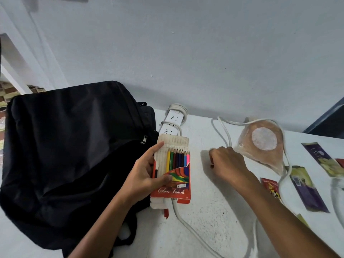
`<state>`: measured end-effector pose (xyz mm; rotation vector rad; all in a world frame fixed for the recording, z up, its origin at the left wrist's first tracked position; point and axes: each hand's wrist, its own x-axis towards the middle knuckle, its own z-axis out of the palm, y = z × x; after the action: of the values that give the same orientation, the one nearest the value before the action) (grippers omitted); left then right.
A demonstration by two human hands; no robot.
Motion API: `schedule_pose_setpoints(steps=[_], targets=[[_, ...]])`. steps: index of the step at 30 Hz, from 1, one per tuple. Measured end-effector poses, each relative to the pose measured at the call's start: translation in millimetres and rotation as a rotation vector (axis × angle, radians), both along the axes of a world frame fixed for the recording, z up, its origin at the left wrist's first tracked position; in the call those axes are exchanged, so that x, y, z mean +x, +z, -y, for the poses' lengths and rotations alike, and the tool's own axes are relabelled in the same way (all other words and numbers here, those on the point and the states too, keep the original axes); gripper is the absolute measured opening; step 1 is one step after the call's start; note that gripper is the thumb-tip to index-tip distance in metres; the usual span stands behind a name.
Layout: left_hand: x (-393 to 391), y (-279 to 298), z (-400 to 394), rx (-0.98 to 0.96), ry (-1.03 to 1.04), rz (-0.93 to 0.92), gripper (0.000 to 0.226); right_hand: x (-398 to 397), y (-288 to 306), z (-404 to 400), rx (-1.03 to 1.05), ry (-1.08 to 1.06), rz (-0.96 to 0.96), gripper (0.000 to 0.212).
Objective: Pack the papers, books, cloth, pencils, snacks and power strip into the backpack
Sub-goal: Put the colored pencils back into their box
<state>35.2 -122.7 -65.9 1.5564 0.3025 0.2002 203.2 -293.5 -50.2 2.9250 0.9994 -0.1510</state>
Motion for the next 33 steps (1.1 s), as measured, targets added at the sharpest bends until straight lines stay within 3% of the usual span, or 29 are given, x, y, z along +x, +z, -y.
schedule_pose_setpoints(steps=[8, 12, 15, 18, 21, 26, 33], targets=[[-0.9, -0.1, 0.4, 0.011, 0.005, -0.002, 0.081, -7.0, -8.2, -12.2, 0.18, 0.14, 0.079, 0.013], [0.2, -0.1, 0.6, 0.012, 0.006, -0.001, 0.082, -9.8, -0.5, -23.5, 0.53, 0.203, -0.001, 0.013], [0.4, -1.2, 0.0, 0.006, 0.009, 0.002, 0.083, -15.9, 12.5, -32.5, 0.725, 0.372, -0.042, 0.016], [0.5, -2.2, -0.5, -0.008, 0.011, 0.019, 0.083, -26.1, 21.1, -42.3, 0.661, 0.609, -0.035, 0.031], [1.7, -3.3, -1.5, 0.006, -0.004, 0.057, 0.081, -32.3, 15.9, -53.0, 0.585, 0.784, 0.05, 0.029], [3.2, -9.0, -4.0, -0.049, 0.014, 0.129, 0.066, -35.1, 6.2, -58.3, 0.552, 0.845, 0.131, 0.02], [4.5, -17.4, -9.9, -0.199, 0.027, 0.122, 0.059, -40.6, 6.1, -50.4, 0.516, 0.87, 0.038, 0.023]])
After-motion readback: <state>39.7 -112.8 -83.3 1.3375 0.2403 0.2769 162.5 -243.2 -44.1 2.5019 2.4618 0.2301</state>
